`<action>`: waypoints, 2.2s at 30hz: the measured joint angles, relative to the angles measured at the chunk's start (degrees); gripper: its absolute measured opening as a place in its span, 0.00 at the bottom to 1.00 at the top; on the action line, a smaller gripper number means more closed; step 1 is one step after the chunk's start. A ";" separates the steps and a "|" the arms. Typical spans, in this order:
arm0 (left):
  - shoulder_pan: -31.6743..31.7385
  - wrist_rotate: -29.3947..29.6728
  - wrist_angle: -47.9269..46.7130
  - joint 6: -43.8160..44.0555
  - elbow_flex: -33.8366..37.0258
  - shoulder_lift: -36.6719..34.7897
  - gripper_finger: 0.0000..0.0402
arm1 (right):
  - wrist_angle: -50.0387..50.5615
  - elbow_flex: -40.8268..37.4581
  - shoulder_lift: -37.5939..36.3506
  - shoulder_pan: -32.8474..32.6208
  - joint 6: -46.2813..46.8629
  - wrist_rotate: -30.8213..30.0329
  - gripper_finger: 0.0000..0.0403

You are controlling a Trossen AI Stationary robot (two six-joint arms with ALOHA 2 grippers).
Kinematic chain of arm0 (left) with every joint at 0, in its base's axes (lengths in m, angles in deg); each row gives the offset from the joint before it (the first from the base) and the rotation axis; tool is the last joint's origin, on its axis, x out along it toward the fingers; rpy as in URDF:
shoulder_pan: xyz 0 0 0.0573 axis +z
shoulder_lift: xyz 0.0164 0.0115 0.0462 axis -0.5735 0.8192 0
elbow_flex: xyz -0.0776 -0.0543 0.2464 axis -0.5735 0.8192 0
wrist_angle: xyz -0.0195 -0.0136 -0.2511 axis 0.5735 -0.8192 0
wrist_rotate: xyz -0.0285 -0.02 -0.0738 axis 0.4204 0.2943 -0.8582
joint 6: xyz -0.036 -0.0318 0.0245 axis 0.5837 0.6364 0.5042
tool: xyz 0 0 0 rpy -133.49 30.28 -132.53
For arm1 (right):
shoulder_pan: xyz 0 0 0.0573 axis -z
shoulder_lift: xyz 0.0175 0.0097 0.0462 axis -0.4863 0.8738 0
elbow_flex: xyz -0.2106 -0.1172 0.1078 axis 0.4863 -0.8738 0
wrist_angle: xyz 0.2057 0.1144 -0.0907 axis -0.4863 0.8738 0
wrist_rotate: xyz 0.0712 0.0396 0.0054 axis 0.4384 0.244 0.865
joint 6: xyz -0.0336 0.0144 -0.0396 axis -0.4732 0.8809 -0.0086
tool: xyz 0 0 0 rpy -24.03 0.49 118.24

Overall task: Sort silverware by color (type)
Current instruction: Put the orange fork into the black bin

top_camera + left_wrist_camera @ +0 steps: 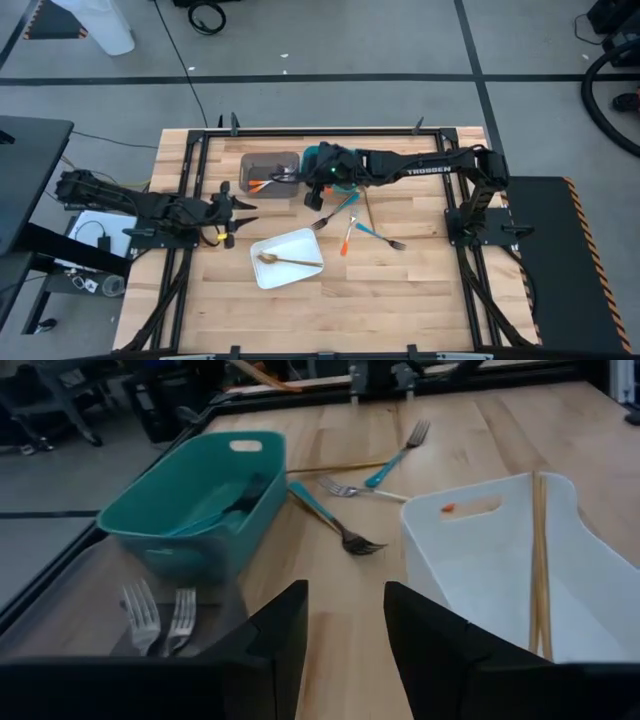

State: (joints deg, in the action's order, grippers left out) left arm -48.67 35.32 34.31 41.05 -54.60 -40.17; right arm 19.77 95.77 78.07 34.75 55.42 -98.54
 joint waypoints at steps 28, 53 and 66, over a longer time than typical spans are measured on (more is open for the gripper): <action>-0.09 -1.91 -7.19 7.73 -5.70 -2.60 0.35 | -5.60 3.26 0.61 4.51 -6.46 3.41 0.05; 5.33 6.27 9.33 2.59 -5.72 9.54 0.35 | -11.56 3.20 3.70 3.97 -7.06 7.66 0.05; 15.79 -6.88 30.78 0.56 -5.70 20.77 0.56 | -20.91 3.20 3.66 0.70 -6.21 15.50 0.05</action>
State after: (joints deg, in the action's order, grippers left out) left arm -32.88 28.45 65.09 41.61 -60.31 -19.40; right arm -1.14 98.97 81.72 35.45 49.21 -83.04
